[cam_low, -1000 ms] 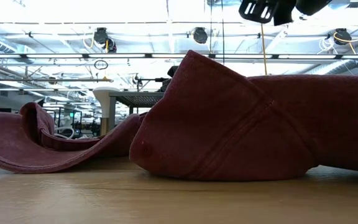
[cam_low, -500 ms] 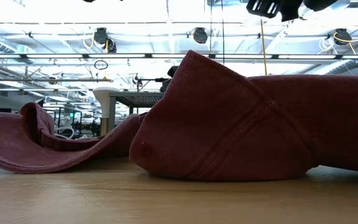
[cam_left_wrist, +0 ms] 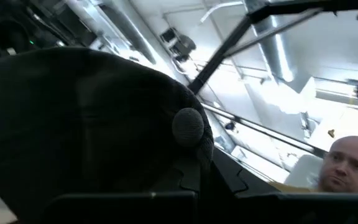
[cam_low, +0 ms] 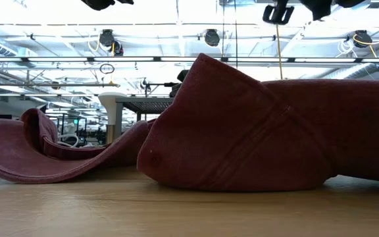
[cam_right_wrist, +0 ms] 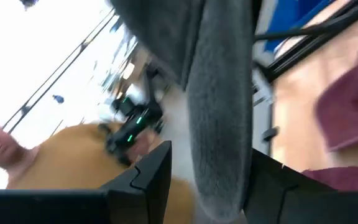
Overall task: Pick & Place hat
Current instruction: Stack the black cap on top of the black cap on the shelf
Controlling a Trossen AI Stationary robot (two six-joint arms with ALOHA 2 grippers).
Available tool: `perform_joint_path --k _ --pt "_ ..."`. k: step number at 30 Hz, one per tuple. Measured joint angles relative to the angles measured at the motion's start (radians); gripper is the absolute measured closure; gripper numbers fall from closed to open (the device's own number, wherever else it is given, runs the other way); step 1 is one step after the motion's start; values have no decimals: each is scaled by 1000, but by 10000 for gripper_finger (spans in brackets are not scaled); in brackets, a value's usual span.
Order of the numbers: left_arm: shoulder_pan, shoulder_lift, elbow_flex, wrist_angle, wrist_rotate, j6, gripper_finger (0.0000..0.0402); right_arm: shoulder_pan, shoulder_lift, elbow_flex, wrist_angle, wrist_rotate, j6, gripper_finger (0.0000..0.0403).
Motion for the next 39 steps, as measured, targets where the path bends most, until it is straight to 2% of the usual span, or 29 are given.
perform_joint_path --k 5,9,16,20,30,34,39 --pt "33 -4 0 -10 -37 8 397 -29 -26 0 -40 117 -4 254" --pt "57 -5 0 -14 -59 33 398 -44 -63 0 -77 256 -49 259" --pt "105 -5 56 -33 -77 58 398 -52 -162 0 -209 477 -267 269" --pt "143 -5 116 -126 -77 92 399 -52 -221 0 -305 570 -393 271" --pt "229 -5 319 -441 -88 195 398 -52 -321 0 -431 636 -584 271" --pt "266 -6 371 -491 -110 212 399 -50 -344 0 -436 657 -618 271" --pt "309 -6 379 -492 -150 244 399 -50 -366 0 -435 685 -675 271"
